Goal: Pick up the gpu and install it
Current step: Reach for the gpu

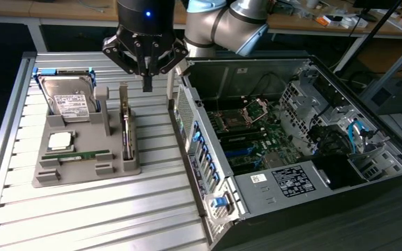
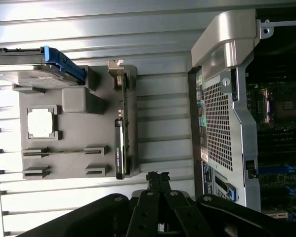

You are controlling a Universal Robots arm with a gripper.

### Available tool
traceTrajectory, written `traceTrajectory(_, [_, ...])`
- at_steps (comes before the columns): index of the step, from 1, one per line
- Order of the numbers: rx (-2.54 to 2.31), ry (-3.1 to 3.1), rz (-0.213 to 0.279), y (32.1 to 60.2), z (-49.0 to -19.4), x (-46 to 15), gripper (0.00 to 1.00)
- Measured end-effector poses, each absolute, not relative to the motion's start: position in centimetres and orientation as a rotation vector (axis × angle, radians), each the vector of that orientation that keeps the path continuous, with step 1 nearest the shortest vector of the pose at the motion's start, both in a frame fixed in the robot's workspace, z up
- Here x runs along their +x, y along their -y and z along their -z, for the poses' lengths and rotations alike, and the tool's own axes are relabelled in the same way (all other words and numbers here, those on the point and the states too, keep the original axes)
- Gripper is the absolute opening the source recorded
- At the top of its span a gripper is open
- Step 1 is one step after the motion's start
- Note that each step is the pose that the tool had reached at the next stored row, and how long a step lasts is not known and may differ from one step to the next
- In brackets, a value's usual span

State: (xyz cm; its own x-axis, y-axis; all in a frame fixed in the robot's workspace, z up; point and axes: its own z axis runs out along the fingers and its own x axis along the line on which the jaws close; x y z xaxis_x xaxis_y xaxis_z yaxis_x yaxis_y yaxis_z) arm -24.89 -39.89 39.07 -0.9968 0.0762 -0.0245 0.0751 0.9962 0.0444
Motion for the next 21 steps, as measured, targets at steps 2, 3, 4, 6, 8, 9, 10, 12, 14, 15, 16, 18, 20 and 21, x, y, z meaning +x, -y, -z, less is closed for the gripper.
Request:
traceTrajectory(2, [0.118,-3.112,-0.068,39.9,-39.0,-25.5,0.11])
traceTrajectory(3, [0.118,-3.112,-0.068,39.9,-39.0,-25.8,0.11])
traceTrajectory(4, [0.118,-3.112,-0.068,39.9,-39.0,-25.9,0.11])
traceTrajectory(6, [0.118,-3.112,-0.068,39.9,-39.0,-26.1,0.11])
traceTrajectory(8, [0.118,-3.112,-0.068,39.9,-39.0,-26.3,0.11])
traceTrajectory(9, [0.118,-3.113,-0.068,39.9,-39.0,-26.4,0.11])
traceTrajectory(10, [0.118,-3.113,-0.068,39.9,-39.0,-26.6,0.11])
traceTrajectory(12, [0.118,-3.112,-0.068,39.9,-39.0,-26.7,0.11])
traceTrajectory(14, [0.118,-3.112,-0.068,39.9,-39.0,-26.8,0.11])
traceTrajectory(15, [0.118,-3.112,-0.068,39.9,-39.0,-26.9,0.11])
traceTrajectory(16, [0.118,-3.113,-0.068,39.9,-39.0,-26.9,0.11])
traceTrajectory(18, [0.118,-3.112,-0.068,39.9,-39.0,-27.1,0.11])
traceTrajectory(20, [0.118,-3.112,-0.068,39.9,-39.0,-27.2,0.11])
traceTrajectory(21, [0.118,-3.113,-0.068,39.9,-39.0,-27.3,0.11])
